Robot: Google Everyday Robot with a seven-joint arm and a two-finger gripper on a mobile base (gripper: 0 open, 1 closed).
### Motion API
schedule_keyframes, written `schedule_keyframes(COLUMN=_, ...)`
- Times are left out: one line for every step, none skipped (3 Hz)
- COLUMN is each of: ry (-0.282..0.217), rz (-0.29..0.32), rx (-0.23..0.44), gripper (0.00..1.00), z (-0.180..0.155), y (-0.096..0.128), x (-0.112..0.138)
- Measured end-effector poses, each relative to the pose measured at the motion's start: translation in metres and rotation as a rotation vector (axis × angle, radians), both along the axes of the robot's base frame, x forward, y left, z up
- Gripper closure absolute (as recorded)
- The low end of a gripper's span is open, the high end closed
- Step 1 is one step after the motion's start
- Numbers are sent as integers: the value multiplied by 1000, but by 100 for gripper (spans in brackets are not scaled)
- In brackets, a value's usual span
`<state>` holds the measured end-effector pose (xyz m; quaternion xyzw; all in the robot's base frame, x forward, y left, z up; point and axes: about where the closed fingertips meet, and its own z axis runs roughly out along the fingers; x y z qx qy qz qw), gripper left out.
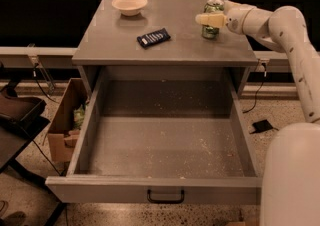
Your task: Place green can into top drawer
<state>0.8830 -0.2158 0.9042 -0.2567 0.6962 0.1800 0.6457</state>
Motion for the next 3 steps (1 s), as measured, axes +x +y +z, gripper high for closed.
schedule_keyframes(ry=-9, rz=11, rx=6, gripper=43, z=-1, y=11, x=2)
schedule_keyframes(ry=-23, rz=18, rx=-1, gripper=64, z=1, y=21, x=-11)
schedule_keyframes(ry=-72, rz=60, rx=-31, gripper=89, z=25, y=36, x=-42)
